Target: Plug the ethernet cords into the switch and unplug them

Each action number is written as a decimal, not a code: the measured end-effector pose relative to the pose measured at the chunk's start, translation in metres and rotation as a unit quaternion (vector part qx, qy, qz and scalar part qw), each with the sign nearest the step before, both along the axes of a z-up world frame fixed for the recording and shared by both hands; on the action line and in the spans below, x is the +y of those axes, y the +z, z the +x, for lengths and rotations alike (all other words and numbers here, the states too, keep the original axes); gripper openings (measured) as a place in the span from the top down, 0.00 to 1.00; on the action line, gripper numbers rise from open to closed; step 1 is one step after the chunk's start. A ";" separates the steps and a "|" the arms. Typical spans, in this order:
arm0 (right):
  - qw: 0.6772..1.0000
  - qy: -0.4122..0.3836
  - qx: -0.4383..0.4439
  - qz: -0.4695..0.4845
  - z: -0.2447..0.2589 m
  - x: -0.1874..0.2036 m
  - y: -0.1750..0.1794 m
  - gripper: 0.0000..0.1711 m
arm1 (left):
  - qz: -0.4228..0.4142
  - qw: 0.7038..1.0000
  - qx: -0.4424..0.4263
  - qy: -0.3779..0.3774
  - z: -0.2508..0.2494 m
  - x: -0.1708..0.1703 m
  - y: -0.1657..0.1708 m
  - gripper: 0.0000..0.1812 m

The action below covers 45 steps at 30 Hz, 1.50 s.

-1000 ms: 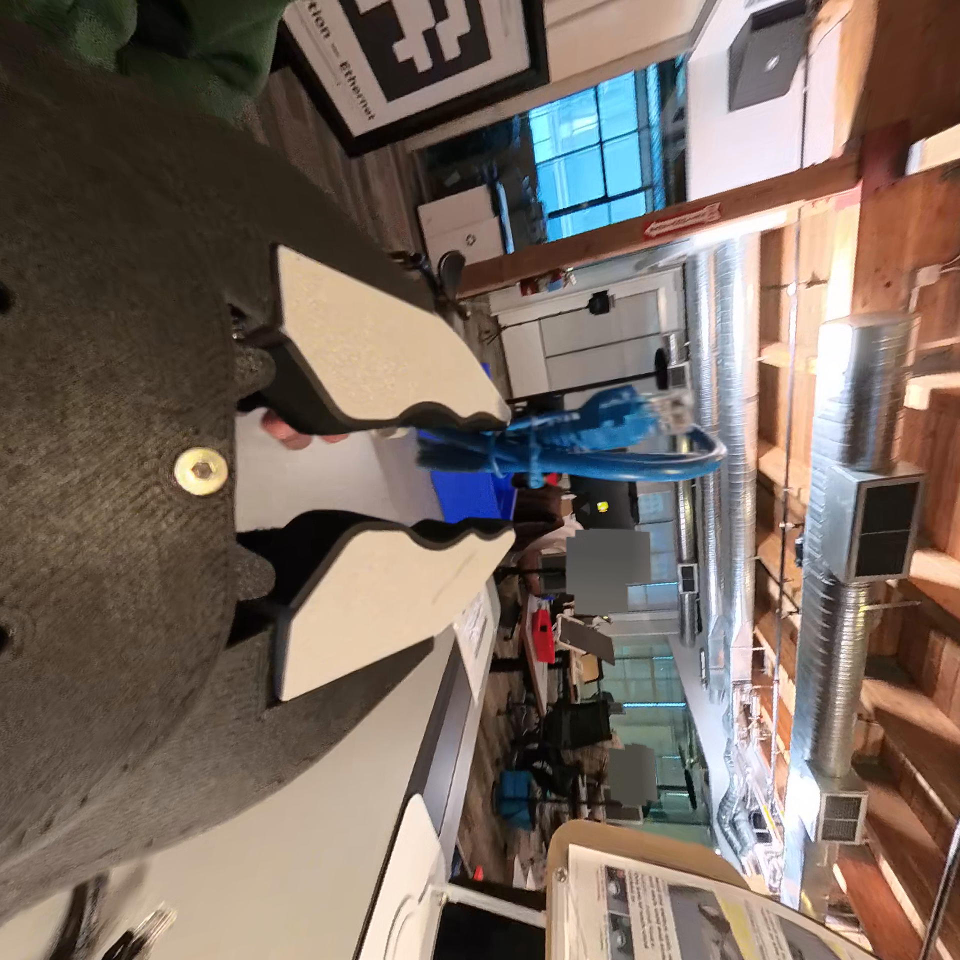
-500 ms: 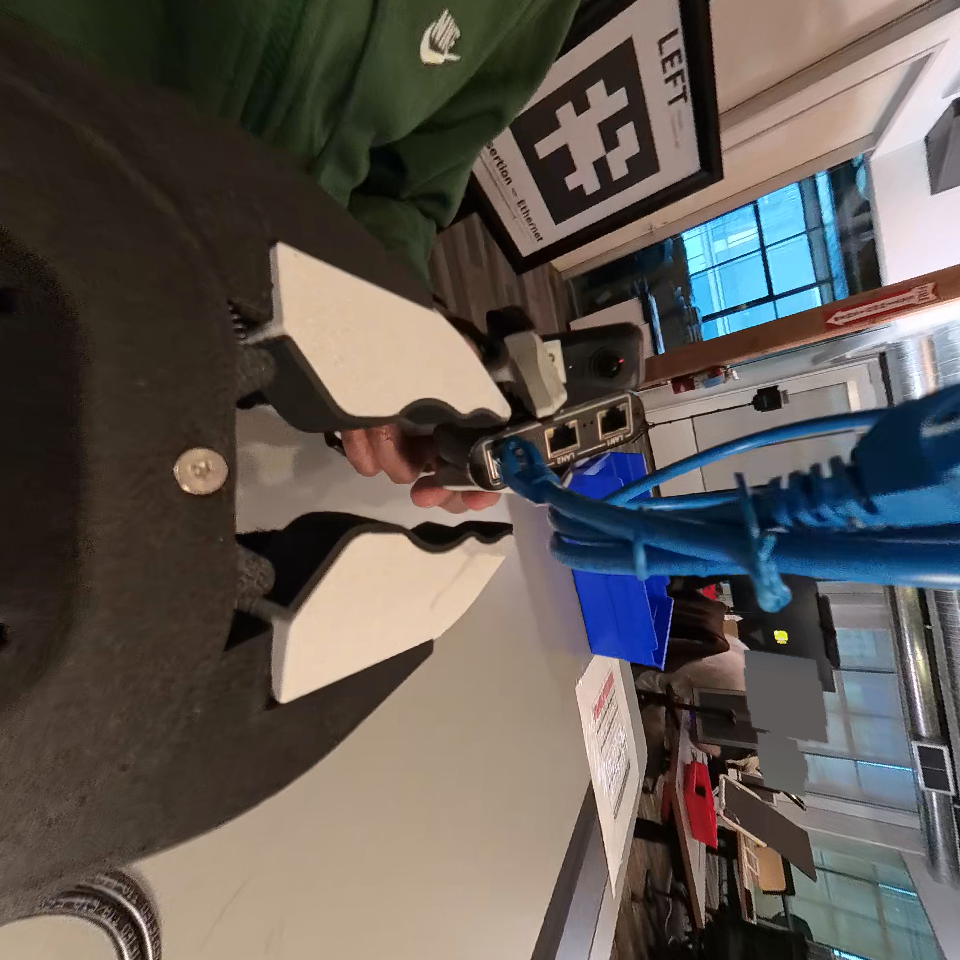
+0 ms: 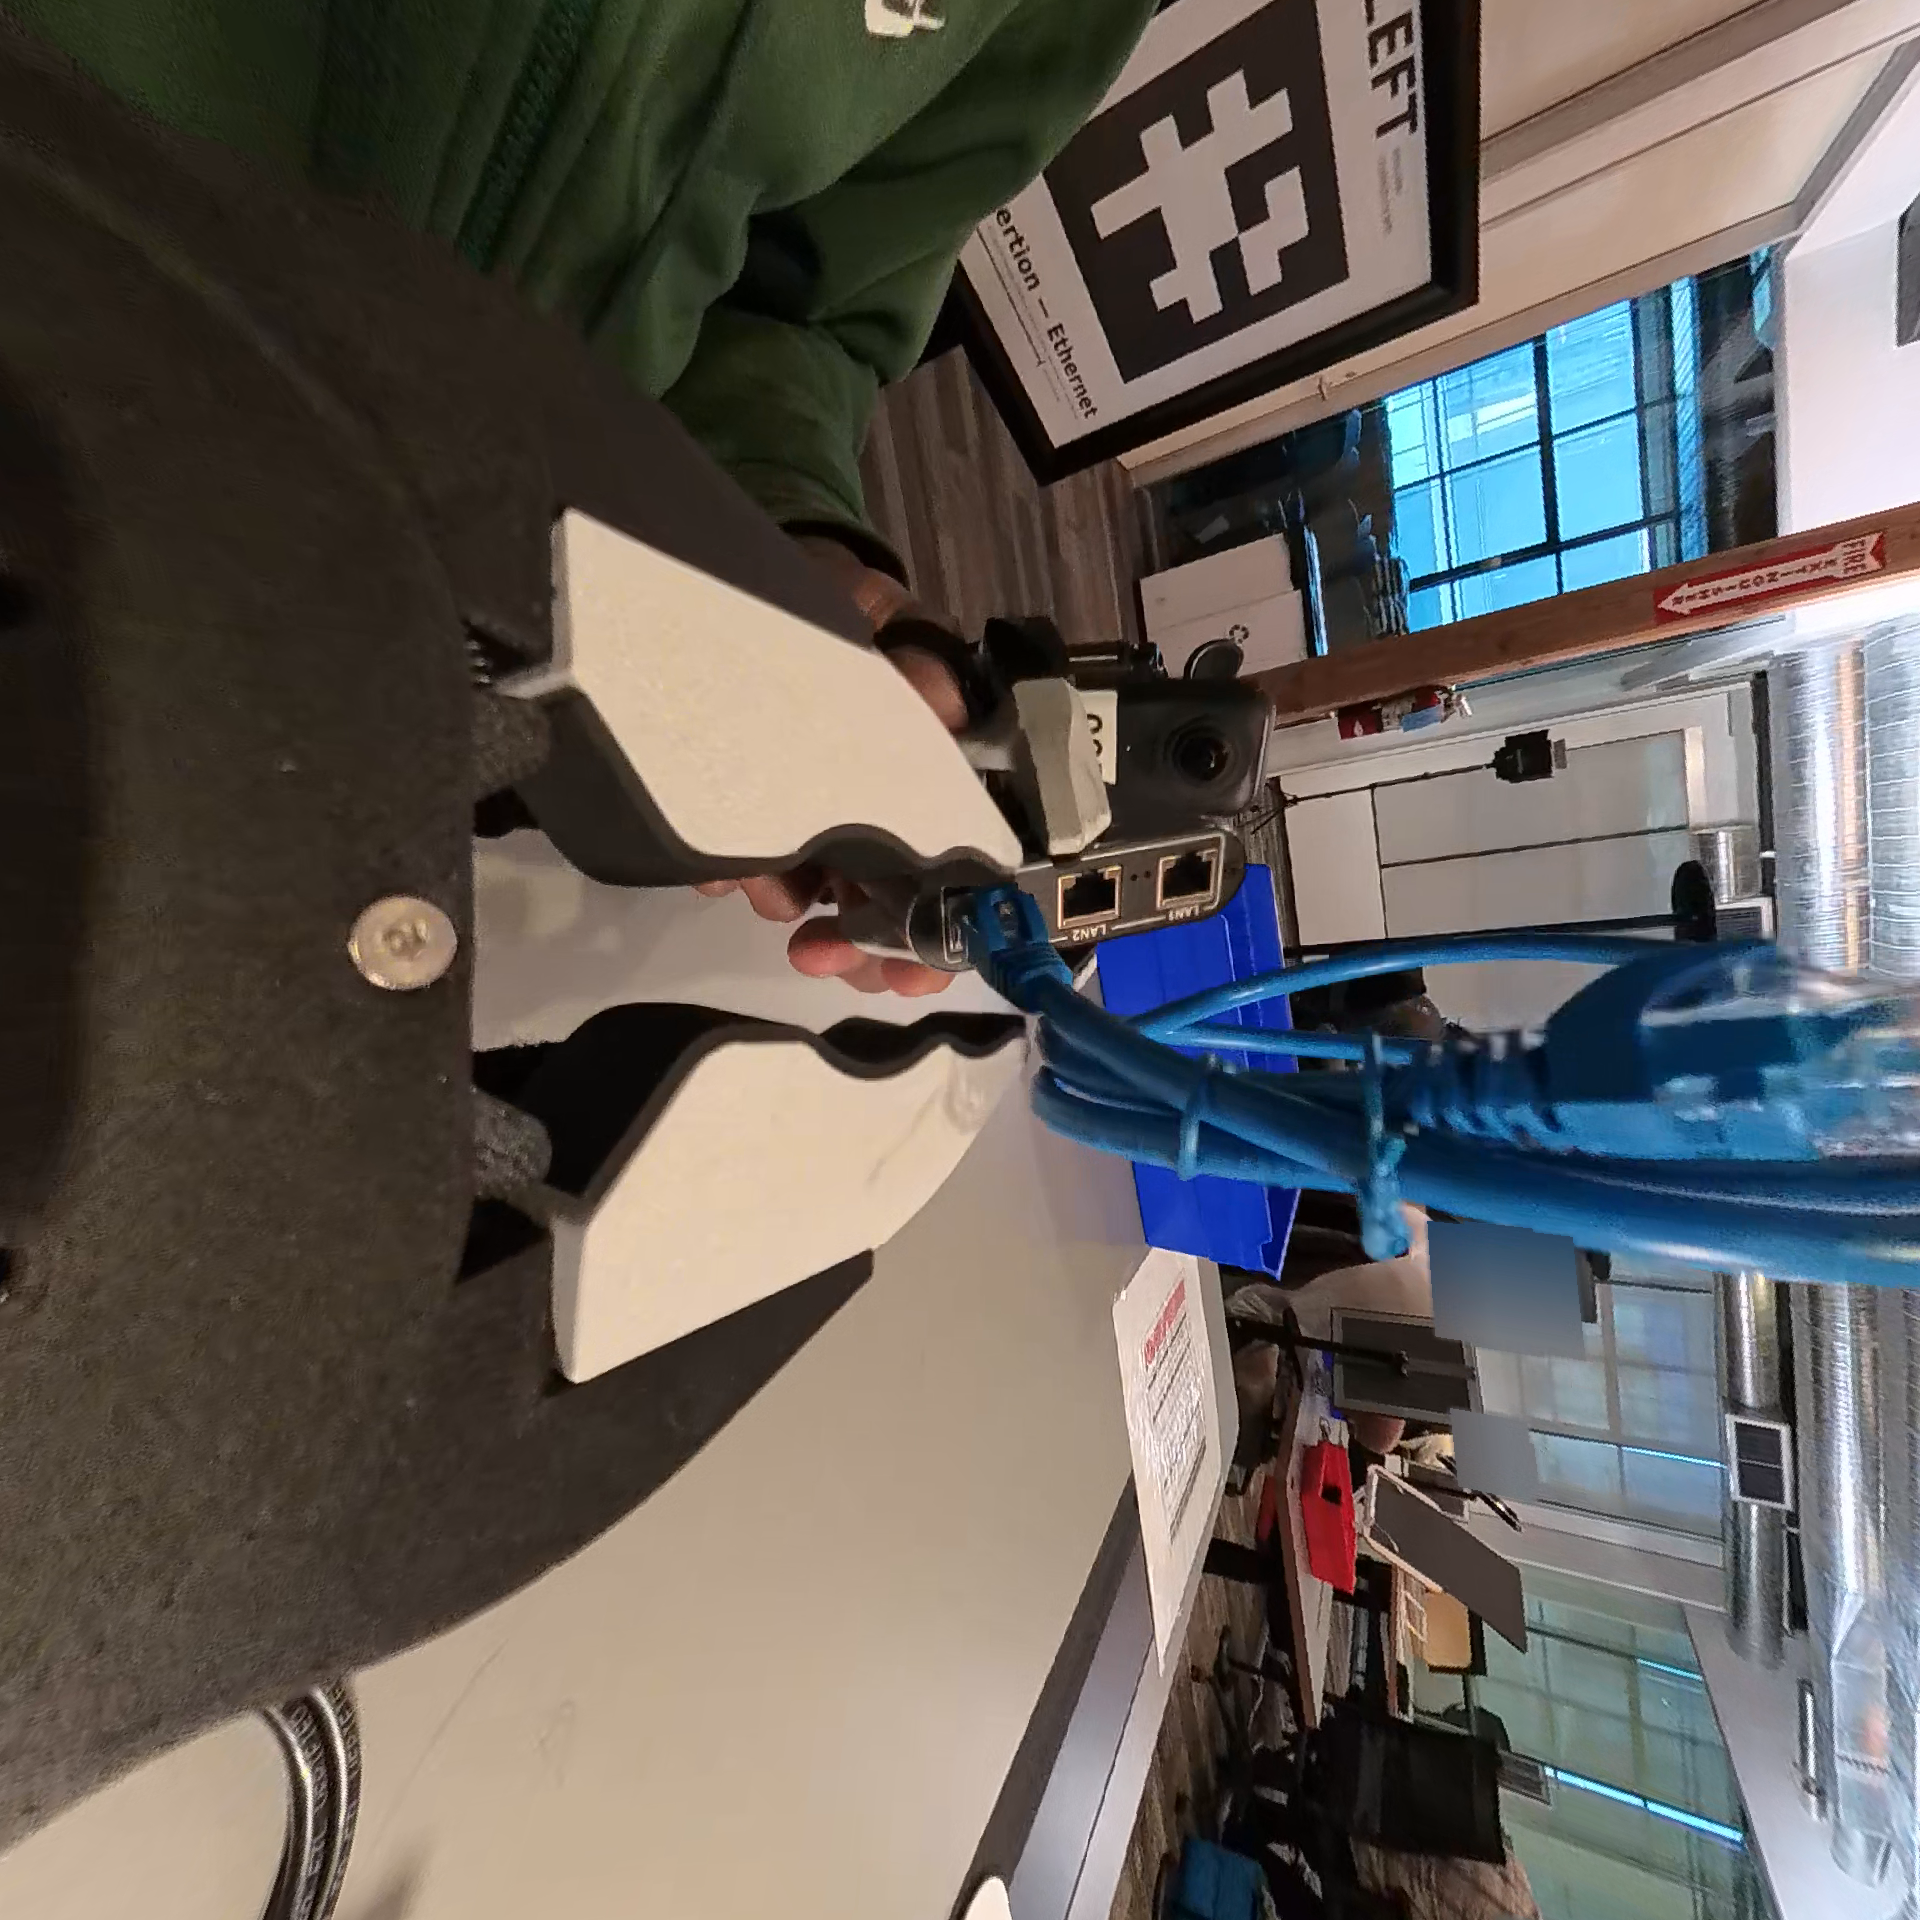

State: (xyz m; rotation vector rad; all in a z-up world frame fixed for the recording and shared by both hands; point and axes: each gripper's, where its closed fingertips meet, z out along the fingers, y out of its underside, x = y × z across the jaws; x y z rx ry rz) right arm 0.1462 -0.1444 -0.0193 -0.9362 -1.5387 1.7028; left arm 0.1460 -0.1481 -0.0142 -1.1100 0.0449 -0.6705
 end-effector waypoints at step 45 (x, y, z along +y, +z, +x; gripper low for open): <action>0.999 -0.025 0.011 0.033 -0.004 -0.001 -0.004 0.86 | -0.011 1.000 -0.002 -0.003 0.000 0.002 -0.005 0.84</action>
